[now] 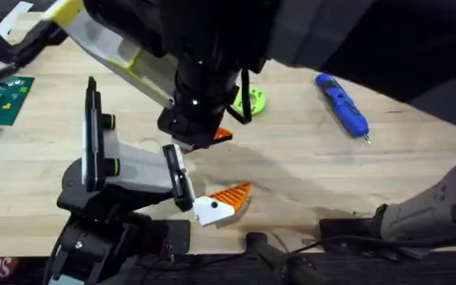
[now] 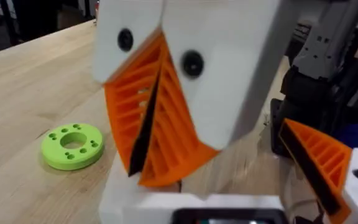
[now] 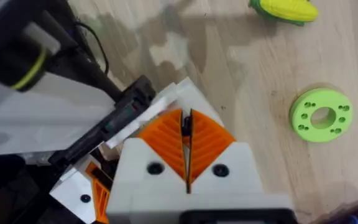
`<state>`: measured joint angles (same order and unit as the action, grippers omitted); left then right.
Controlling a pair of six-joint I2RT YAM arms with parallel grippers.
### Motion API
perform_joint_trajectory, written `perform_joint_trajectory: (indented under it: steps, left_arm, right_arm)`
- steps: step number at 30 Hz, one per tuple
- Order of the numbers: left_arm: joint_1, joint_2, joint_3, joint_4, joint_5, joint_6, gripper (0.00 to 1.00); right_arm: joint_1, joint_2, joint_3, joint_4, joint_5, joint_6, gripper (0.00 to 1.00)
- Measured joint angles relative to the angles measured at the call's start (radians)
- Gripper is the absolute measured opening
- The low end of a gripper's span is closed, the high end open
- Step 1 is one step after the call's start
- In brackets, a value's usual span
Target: Pick up the gripper from the table and insert it into the empty holder that is missing its gripper. Then pick up a screw, insert it into the mounting hole, and use the screwdriver to tighten it. Finally, clean up the table by picking up the vegetable and placing it into the bucket.
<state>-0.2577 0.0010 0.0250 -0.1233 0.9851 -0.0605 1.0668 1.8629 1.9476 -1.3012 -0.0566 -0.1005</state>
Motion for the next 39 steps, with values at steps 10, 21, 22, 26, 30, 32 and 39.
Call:
perform_joint_trajectory:
  steps: [10,21,22,26,30,32,39]
  left_arm:
    - [0.000,0.000,0.000,-0.001,0.014,0.000,0.989]
    - [-0.005,0.000,0.000,-0.002,0.022,0.000,0.989]
    - [-0.006,0.000,0.000,-0.002,0.022,0.000,0.989]
    - [-0.006,0.000,0.000,-0.002,0.028,0.000,0.989]
    - [-0.006,0.000,0.000,-0.003,0.036,0.000,0.989]
    - [-0.006,0.000,0.000,-0.004,0.039,0.000,0.989]
    - [-0.006,0.000,0.000,-0.004,0.040,0.000,0.989]
  right_arm:
    - [0.000,0.000,0.000,-0.016,0.000,0.000,0.003]
    - [0.000,0.000,0.002,-0.030,0.000,0.004,0.003]
    - [0.000,0.000,0.002,-0.032,0.000,0.004,0.003]
    - [0.000,0.000,0.002,-0.038,0.000,0.004,0.003]
    - [0.000,0.000,0.004,-0.046,-0.001,0.004,0.003]
    - [0.000,0.000,0.004,-0.049,-0.001,0.004,0.003]
    - [0.005,0.000,0.005,-0.057,-0.015,0.013,0.232]
